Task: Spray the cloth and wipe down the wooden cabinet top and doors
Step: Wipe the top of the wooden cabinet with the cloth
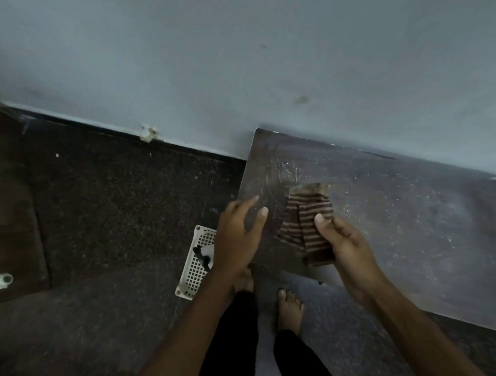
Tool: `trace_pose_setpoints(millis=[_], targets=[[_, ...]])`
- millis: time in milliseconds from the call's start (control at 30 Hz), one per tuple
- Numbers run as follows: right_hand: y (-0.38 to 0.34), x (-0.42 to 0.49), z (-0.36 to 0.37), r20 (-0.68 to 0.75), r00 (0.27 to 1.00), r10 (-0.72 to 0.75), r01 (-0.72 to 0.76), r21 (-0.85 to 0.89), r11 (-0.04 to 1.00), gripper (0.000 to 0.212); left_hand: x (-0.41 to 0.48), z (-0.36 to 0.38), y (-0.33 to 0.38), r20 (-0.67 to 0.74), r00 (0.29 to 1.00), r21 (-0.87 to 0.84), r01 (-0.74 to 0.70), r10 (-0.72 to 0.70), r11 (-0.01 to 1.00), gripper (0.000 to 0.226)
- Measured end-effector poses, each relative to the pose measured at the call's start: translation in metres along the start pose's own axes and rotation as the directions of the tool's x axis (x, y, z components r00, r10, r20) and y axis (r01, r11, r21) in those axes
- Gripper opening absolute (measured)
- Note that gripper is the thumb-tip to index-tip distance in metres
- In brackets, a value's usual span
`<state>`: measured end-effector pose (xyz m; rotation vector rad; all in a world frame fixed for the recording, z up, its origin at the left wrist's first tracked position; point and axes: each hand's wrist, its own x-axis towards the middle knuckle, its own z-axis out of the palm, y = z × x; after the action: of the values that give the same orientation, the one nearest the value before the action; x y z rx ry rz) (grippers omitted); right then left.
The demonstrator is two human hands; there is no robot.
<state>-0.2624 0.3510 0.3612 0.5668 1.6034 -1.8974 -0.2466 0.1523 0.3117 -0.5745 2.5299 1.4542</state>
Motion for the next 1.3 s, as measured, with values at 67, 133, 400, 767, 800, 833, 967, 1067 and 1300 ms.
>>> trace_pose_setpoints(millis=[67, 133, 400, 767, 800, 833, 967, 1067, 1300], targets=[[-0.007, 0.022, -0.005, -0.075, 0.994, -0.085, 0.073, -0.15, 0.986, 0.028, 0.02, -0.004, -0.011, 0.004, 1.0, 0.124, -0.019, 0.018, 0.992, 0.057], [-0.013, 0.049, -0.006, -0.126, 0.963, -0.24, 0.176, -0.384, 0.906, 0.027, 0.043, -0.007, -0.023, 0.038, 0.994, 0.273, -0.107, 0.1, 0.956, 0.059], [-0.002, 0.164, 0.035, -0.098, 0.789, -0.606, 0.13, -0.938, 0.32, 0.05, 0.122, -0.009, -0.056, 0.294, 0.9, 0.55, -0.435, 0.322, 0.713, 0.061], [0.003, 0.188, 0.094, -0.097, 0.883, -0.46, -0.05, -0.992, 0.114, 0.06, 0.147, -0.024, -0.058, 0.398, 0.837, 0.509, -0.542, 0.376, 0.668, 0.046], [0.006, 0.185, 0.095, -0.045, 0.88, -0.473, -0.013, -0.997, 0.072, 0.058, 0.148, -0.025, -0.055, 0.368, 0.853, 0.513, -0.517, 0.369, 0.685, 0.047], [0.012, 0.18, 0.096, 0.004, 0.879, -0.477, 0.025, -0.999, 0.038, 0.057, 0.148, -0.026, -0.05, 0.32, 0.877, 0.505, -0.477, 0.357, 0.719, 0.051], [0.051, 0.139, 0.088, 0.177, 0.882, -0.437, 0.16, -0.984, -0.076, 0.054, 0.159, -0.023, -0.042, 0.126, 0.94, 0.499, -0.335, 0.316, 0.799, 0.04], [0.069, 0.117, 0.063, 0.206, 0.849, -0.487, 0.181, -0.978, -0.1, 0.049, 0.175, -0.02, -0.036, 0.125, 0.905, 0.47, -0.414, 0.406, 0.779, 0.044], [0.011, 0.173, 0.067, 0.144, 0.871, -0.47, 0.165, -0.986, 0.004, 0.072, 0.203, -0.012, -0.024, 0.178, 0.827, 0.509, -0.541, 0.533, 0.669, 0.044]])
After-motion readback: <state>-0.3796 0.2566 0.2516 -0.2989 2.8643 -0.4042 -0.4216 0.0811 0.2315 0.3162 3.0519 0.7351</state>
